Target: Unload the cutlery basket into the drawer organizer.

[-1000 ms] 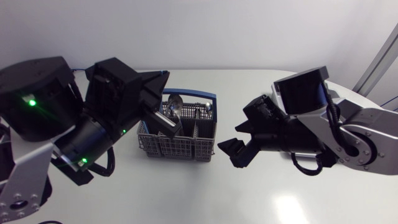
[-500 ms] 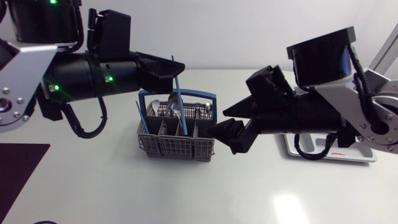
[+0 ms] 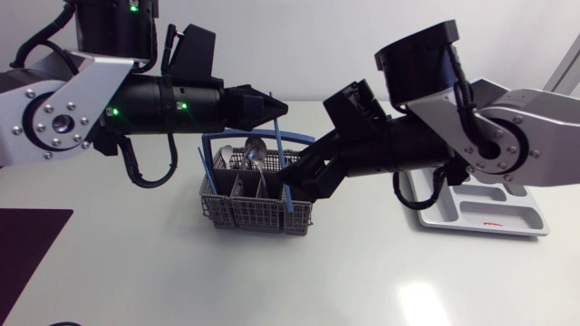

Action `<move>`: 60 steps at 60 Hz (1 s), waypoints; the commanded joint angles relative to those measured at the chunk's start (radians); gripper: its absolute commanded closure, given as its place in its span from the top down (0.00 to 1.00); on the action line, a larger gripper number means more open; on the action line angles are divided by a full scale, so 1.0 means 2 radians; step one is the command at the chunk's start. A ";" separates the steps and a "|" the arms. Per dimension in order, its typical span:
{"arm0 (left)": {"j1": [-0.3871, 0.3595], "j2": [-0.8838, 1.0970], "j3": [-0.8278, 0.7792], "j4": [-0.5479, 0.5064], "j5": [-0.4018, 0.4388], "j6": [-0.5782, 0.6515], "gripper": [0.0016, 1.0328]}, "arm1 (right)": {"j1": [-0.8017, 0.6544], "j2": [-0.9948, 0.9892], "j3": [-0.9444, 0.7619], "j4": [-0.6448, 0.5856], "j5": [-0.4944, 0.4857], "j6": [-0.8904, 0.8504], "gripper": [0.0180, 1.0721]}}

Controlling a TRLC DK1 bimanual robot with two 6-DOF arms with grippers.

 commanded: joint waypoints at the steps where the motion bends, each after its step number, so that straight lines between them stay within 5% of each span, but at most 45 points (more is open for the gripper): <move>1: 0.004 0.013 0.016 -0.002 0.008 -0.018 0.03 | 0.003 0.013 0.011 0.011 0.000 0.007 0.70; 12: 0.007 0.013 0.016 -0.002 0.014 -0.022 0.03 | 0.010 0.018 0.006 0.024 -0.003 0.005 0.19; 25: 0.012 0.009 0.015 -0.004 0.029 -0.029 0.05 | 0.032 0.020 0.004 0.020 -0.006 0.005 0.09; 43: 0.021 -0.011 0.030 -0.013 0.035 -0.028 0.40 | 0.035 0.001 -0.019 0.009 -0.004 -0.002 0.08; 60: 0.123 -0.057 0.077 -0.049 0.054 -0.013 0.47 | -0.013 -0.059 -0.061 -0.018 -0.002 -0.005 0.08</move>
